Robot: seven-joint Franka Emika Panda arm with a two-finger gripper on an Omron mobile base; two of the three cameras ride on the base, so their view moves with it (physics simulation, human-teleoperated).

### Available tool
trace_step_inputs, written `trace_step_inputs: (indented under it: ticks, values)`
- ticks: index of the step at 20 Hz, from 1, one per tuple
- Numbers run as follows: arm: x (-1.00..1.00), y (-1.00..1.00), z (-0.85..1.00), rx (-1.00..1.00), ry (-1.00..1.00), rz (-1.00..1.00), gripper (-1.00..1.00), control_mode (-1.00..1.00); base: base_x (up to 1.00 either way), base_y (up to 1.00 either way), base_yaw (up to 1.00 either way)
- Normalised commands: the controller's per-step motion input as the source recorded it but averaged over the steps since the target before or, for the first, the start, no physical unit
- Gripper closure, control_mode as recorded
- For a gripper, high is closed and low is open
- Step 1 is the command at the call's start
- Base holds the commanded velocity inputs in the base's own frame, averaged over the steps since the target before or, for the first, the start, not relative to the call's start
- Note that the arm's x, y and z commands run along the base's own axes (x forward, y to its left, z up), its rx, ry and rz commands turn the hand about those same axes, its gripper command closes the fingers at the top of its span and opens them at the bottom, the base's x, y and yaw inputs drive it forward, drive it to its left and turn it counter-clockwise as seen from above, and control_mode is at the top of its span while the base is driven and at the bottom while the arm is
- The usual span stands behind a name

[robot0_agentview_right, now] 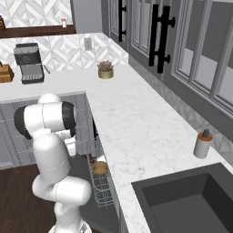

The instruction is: Pick up the cup and bowl from the counter, place them in the dishwasher, and close the dishwasher door.

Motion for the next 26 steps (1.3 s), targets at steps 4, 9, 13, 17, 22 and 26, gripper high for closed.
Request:
trace_step_inputs:
  ticks: [4,9,13,17,22,26]
  values:
    - [0.44,0.25,-0.56,-0.01,0.05,0.00,-1.00,-1.00,0.00,0.00,0.00]
    - [0.45,0.14,-0.48,-0.03,0.03,0.00,-1.00,-1.00,0.00,0.00,0.00]
    - [0.43,0.04,-0.53,-0.05,0.04,0.00,-1.00,-1.00,0.00,0.00,0.00]
    - [0.44,0.01,-0.56,-0.06,0.04,0.00,-1.00,-1.00,0.00,0.00,0.00]
    - [0.45,0.00,-0.57,-0.07,0.01,0.00,-1.00,-1.00,0.00,0.00,0.00]
    - [0.50,-0.01,-0.60,-0.11,0.00,-0.03,-1.00,-1.00,0.00,0.00,0.00]
